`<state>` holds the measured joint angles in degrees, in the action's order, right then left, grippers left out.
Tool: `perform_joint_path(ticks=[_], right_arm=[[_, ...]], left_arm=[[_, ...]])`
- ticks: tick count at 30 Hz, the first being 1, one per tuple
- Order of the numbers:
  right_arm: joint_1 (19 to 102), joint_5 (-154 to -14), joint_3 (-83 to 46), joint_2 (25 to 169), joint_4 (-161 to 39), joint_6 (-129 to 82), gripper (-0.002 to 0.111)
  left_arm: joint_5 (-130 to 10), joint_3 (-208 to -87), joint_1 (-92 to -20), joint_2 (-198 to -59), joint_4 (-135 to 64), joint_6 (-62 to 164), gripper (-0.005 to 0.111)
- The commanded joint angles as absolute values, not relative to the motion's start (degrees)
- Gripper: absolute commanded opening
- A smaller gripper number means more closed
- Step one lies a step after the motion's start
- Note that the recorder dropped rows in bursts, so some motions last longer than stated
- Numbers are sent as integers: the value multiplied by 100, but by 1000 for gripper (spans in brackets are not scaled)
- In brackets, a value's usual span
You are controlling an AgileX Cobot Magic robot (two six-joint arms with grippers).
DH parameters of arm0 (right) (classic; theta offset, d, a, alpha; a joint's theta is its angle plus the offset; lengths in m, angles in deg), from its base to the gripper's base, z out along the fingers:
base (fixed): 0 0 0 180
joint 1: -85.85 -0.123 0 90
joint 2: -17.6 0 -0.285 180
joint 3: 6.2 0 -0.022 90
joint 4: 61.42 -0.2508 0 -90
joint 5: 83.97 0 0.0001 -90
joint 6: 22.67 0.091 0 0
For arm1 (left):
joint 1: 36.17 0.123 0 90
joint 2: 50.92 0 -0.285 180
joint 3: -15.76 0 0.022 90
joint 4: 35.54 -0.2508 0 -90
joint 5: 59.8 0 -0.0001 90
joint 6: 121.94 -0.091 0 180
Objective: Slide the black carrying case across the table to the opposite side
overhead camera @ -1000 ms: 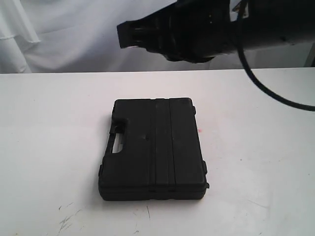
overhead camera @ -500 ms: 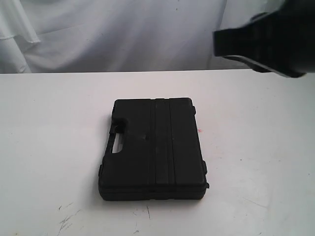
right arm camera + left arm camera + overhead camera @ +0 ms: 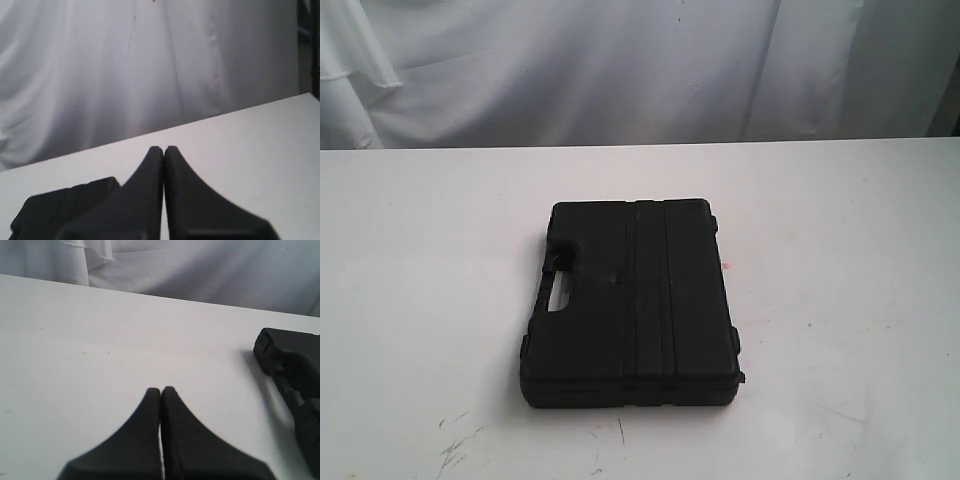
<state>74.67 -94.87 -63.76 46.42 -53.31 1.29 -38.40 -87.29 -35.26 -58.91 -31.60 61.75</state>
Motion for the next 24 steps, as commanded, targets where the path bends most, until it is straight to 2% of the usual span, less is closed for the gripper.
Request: perform_joint_path(ticks=[1, 15, 21, 24], right_arm=[[7945, -8918, -7079, 3981, -5327, 127, 0], [8032, -9220, -7375, 3400, -5136, -695, 0], [8032, -9011, -7874, 3180, -6839, -2472, 0], [8032, -8976, -8197, 3027, -7016, -2654, 0]], left_arm=[[-3884, -8702, -3506, -5871, -3160, 6185, 0], [-3884, -8702, -3506, -5871, -3160, 6185, 0], [-3884, -8702, -3506, -5871, -3160, 6185, 0], [-3884, -8702, -3506, -5871, -3160, 6185, 0]])
